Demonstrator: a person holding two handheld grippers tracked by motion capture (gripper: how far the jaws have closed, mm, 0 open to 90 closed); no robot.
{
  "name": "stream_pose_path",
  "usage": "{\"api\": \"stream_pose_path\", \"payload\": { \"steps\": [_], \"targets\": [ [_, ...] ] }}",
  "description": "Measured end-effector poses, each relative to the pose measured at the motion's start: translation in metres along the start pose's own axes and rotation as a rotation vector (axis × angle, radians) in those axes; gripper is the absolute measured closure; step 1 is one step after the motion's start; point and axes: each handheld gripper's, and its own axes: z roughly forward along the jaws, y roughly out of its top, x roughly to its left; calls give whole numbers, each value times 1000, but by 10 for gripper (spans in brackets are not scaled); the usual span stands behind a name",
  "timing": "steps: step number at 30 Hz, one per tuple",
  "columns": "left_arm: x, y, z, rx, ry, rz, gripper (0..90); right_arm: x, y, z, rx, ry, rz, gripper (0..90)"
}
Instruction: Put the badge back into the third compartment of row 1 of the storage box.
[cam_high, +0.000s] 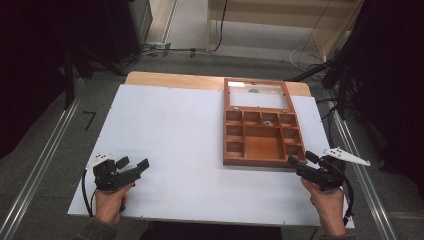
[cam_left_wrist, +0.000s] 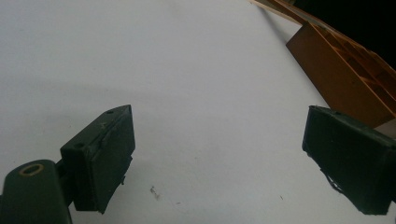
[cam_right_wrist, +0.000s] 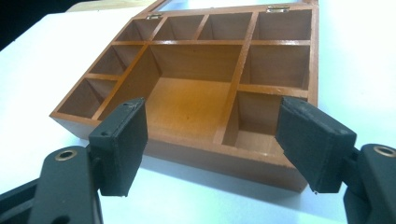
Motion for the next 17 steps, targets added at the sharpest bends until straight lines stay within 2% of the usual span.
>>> {"api": "stream_pose_path", "payload": {
  "steps": [13,17],
  "targets": [
    [0,0,0,-1,-1,-1,96,-5,-12,-13,0,-13,14,231],
    [0,0,0,-1,-1,2,95,-8,-19,-14,-2,-35,9,177]
  ]
}}
